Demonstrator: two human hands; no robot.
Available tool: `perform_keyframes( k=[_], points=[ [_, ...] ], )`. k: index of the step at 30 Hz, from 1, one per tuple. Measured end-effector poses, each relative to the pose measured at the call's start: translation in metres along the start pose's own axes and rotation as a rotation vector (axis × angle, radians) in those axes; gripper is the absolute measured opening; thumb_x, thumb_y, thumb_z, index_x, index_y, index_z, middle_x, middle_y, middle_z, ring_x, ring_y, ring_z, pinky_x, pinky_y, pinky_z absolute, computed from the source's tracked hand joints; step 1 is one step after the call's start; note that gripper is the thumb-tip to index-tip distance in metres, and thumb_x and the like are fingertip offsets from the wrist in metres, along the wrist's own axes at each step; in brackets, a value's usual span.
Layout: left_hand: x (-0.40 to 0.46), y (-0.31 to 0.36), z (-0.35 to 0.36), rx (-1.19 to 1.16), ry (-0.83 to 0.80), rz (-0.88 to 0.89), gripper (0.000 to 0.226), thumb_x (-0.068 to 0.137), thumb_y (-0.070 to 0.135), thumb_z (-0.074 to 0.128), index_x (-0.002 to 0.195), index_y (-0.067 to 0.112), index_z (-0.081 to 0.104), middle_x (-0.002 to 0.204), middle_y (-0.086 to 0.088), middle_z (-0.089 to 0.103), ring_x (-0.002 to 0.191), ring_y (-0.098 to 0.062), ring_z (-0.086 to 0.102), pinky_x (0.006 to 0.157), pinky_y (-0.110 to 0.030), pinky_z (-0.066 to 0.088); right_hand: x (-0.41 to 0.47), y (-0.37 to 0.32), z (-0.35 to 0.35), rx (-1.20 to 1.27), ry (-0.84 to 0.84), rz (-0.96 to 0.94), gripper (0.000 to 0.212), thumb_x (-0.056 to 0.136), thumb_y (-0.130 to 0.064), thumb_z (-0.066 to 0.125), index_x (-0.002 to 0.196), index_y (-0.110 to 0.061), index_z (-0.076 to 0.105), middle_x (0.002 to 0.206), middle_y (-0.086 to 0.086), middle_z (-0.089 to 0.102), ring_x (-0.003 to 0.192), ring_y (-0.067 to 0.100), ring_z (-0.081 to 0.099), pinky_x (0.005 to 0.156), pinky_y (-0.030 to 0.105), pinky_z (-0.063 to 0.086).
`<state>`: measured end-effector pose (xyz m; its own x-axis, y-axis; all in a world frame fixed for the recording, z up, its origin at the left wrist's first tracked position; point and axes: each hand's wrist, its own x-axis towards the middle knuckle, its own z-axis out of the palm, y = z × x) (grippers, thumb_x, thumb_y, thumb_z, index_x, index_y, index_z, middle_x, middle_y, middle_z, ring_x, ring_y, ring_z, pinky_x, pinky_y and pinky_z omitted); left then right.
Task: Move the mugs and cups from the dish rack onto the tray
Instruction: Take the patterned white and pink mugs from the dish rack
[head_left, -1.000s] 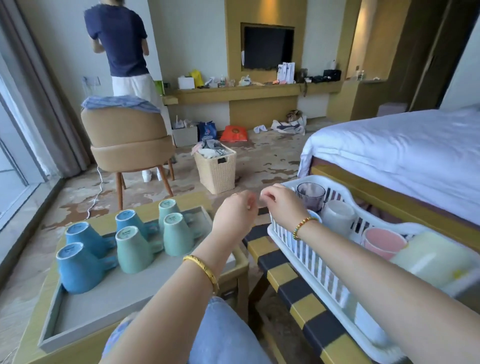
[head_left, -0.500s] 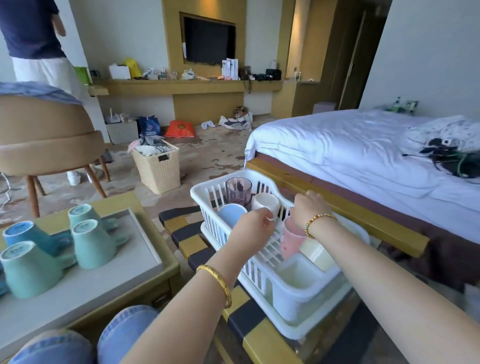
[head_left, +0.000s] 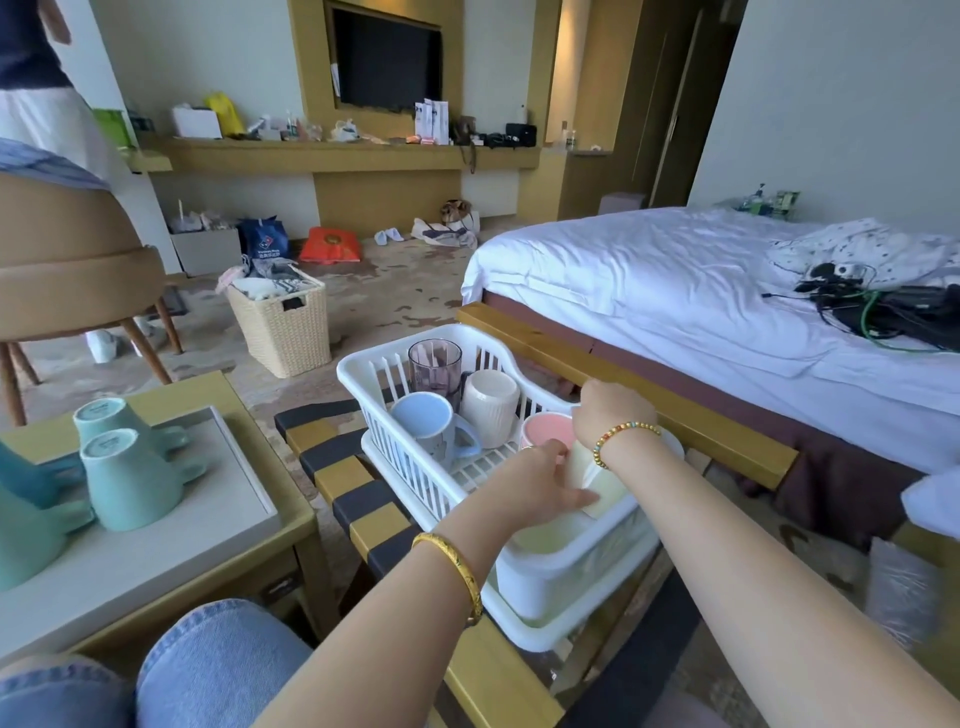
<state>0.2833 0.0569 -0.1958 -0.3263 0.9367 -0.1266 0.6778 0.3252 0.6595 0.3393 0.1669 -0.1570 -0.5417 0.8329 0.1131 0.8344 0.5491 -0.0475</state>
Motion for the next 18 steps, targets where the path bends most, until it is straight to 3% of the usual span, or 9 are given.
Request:
perform_keyframes(
  k=[4,9,13,16,18],
  points=[
    [-0.001,0.001,-0.001,-0.014,-0.004,-0.012,0.074,0.082,0.043,0.065,0.141,0.017,0.029,0.138,-0.004,0.047,0.119,-0.025,0.05,0.095,-0.033,0.04,0.0,0.003,-0.005,0.135,0.024,0.018,0.022,0.095,-0.024,0.046,0.107,-0.007,0.052,0.101,0.011,0.064,0.079,0.028,0.053,0.064,0.03,0.039],
    [-0.002,0.002,-0.012,-0.168,0.041,-0.027,0.072,0.083,0.044,0.063,0.14,0.017,0.031,0.132,-0.003,0.051,0.116,-0.022,0.051,0.094,-0.03,0.041,0.002,0.005,-0.018,0.262,0.123,0.046,0.023,0.094,-0.026,0.047,0.107,-0.007,0.053,0.101,0.013,0.065,0.095,0.032,0.062,0.067,0.031,0.04],
    [-0.008,-0.003,-0.024,-0.404,0.099,-0.023,0.07,0.082,0.048,0.062,0.139,0.018,0.035,0.121,-0.004,0.057,0.104,-0.018,0.056,0.087,-0.028,0.042,0.007,0.004,-0.039,0.389,0.203,0.057,0.022,0.093,-0.027,0.049,0.104,-0.009,0.058,0.1,0.012,0.066,0.098,0.031,0.061,0.069,0.029,0.037],
    [-0.012,-0.007,-0.033,-0.627,0.171,-0.053,0.067,0.085,0.047,0.059,0.138,0.016,0.031,0.11,-0.008,0.06,0.085,-0.018,0.064,0.08,-0.031,0.05,0.011,-0.009,-0.05,0.643,0.286,0.042,0.017,0.091,-0.027,0.051,0.096,-0.012,0.059,0.104,0.009,0.065,0.1,0.03,0.059,0.074,0.029,0.037],
    [-0.016,-0.012,-0.041,-0.768,0.225,-0.084,0.062,0.088,0.045,0.055,0.137,0.012,0.033,0.115,-0.011,0.059,0.073,-0.015,0.065,0.072,-0.026,0.053,0.009,-0.026,-0.05,0.81,0.341,0.037,0.016,0.091,-0.027,0.052,0.094,-0.013,0.059,0.099,0.005,0.064,0.095,0.026,0.058,0.072,0.026,0.034]
  ],
)
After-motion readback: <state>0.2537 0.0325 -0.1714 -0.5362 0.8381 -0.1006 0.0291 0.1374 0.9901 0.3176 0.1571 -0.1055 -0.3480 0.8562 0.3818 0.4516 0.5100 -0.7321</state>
